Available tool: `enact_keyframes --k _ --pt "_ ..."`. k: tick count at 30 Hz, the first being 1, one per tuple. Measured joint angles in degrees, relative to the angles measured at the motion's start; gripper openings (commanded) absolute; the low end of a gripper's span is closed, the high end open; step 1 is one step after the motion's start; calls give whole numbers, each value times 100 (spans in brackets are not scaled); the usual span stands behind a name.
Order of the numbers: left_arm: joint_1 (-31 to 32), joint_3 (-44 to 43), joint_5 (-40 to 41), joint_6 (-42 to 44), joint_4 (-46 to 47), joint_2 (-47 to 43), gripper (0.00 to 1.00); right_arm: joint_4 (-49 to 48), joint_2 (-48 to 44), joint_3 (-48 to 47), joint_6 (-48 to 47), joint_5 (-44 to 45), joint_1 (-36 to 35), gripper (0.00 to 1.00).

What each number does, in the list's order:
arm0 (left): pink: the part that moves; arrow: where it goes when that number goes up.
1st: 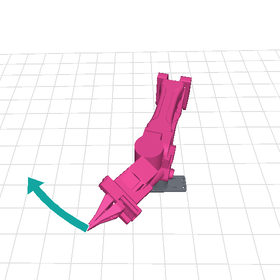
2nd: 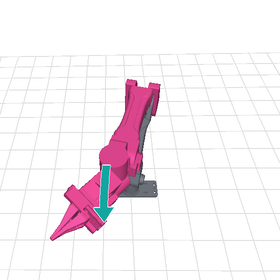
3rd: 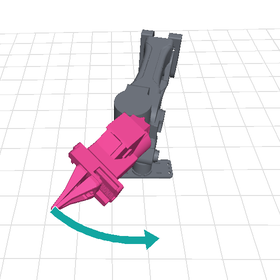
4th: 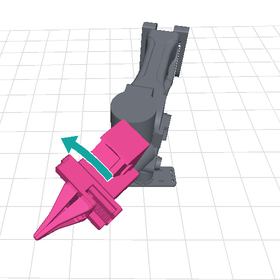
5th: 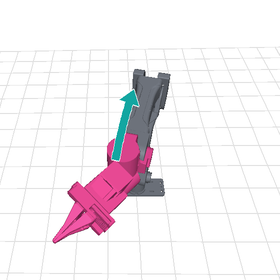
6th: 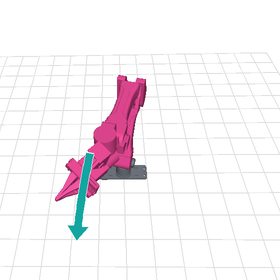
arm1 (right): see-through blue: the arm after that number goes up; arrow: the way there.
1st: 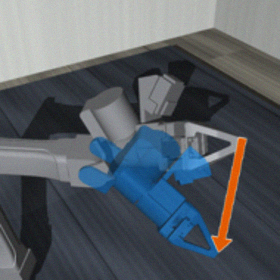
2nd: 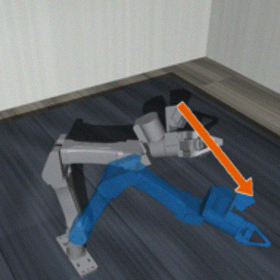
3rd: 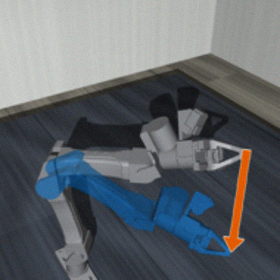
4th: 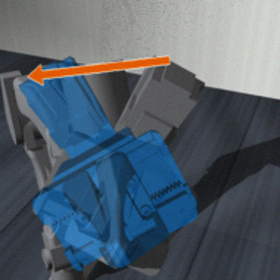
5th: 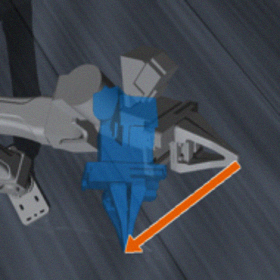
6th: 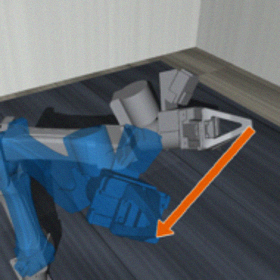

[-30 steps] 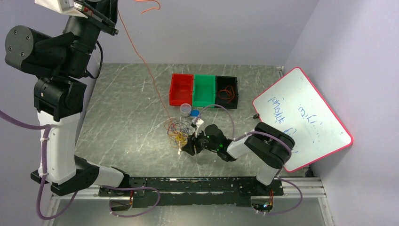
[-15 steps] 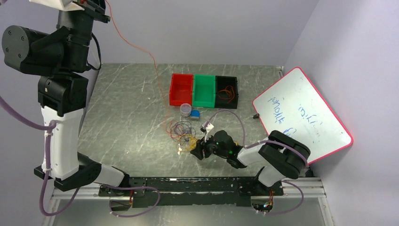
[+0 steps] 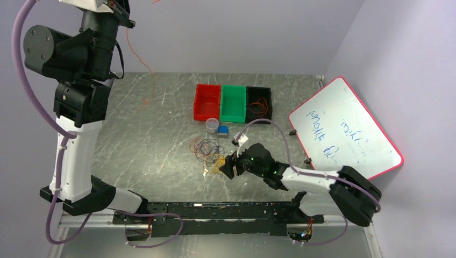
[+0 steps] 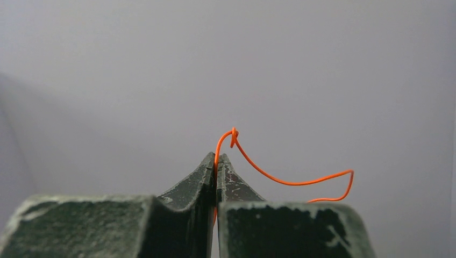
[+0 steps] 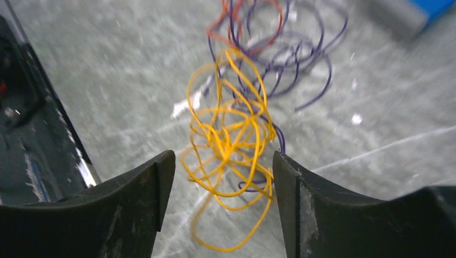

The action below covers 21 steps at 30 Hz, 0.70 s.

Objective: Untangle the cables

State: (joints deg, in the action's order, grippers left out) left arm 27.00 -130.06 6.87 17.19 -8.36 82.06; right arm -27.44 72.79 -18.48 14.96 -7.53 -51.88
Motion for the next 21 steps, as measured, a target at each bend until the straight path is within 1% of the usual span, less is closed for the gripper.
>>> enact_keyframes --k 6,9,12,15,18,21 --pt "0 437 0 -28 -13 -201 7 1051 -1086 -929 -348 435 0 80" --pt "0 656 0 -120 -39 -352 7 1521 -1377 -1449 -599 664 0 81" --pt "0 833 -15 -271 -66 -503 7 1908 -1458 -1952 -859 841 0 81" --pt "0 953 -74 -439 -101 -610 7 2059 -1458 -2378 -1086 925 0 82" --pt "0 1119 -146 -608 -111 -713 7 2024 -1379 -2859 -1305 901 0 82" --pt "0 1257 -227 -756 -125 -756 7 1777 -1126 -3348 -1488 796 0 82"
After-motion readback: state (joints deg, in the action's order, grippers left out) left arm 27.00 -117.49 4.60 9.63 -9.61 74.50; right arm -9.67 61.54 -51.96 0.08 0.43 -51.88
